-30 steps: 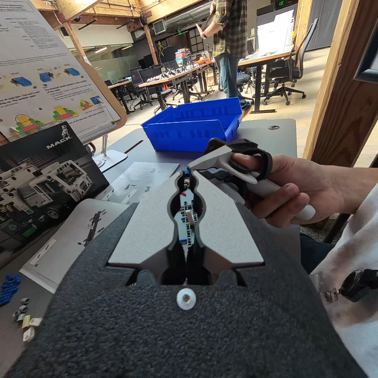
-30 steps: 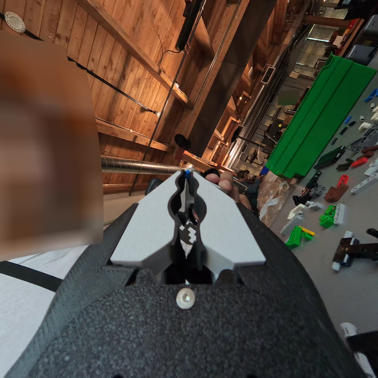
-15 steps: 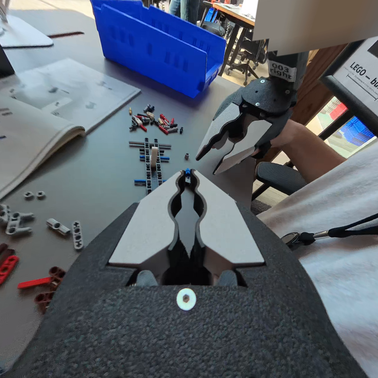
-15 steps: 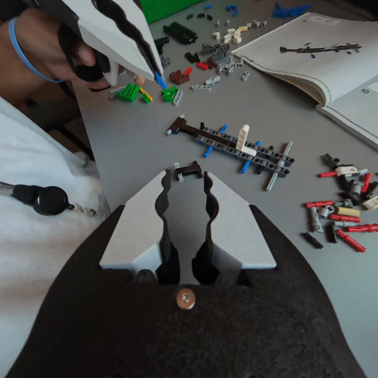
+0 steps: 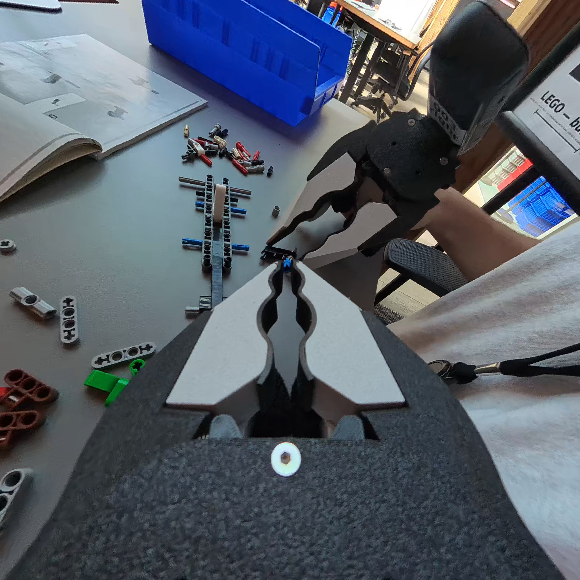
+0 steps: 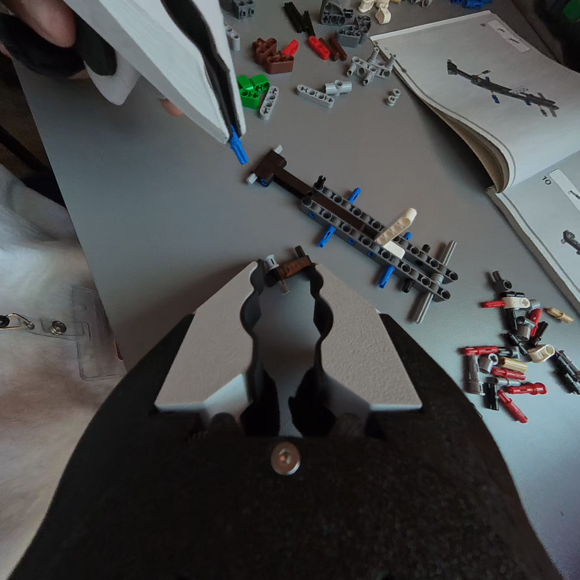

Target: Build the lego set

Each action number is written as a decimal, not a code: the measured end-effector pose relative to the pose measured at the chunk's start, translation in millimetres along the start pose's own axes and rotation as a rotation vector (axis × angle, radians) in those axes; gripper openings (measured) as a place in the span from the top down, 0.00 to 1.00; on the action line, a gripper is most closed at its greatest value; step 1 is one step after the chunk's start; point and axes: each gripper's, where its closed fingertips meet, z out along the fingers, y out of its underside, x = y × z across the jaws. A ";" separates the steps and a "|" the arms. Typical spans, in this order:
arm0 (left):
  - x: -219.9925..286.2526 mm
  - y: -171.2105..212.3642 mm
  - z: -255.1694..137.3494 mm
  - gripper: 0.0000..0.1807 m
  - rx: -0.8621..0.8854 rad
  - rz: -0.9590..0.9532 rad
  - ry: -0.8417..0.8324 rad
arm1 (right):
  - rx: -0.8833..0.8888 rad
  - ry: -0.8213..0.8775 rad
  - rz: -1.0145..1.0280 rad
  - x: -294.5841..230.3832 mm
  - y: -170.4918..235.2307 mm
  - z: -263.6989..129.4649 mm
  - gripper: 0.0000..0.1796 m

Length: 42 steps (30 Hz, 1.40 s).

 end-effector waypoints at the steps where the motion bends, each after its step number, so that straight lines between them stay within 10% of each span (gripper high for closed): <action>1: -0.1 0.6 -0.4 0.98 -0.002 -0.001 -0.008 | 0.007 -0.010 0.021 0.2 -0.6 0.2 0.85; 17: 7.3 -11.3 7.3 0.98 0.075 -0.038 0.000 | 0.246 -0.144 0.234 -3.9 -30.6 -19.7 0.93; 42: 15.7 -22.1 9.9 0.98 0.122 0.007 -0.082 | 0.316 0.169 0.056 0.3 -46.7 -28.0 0.93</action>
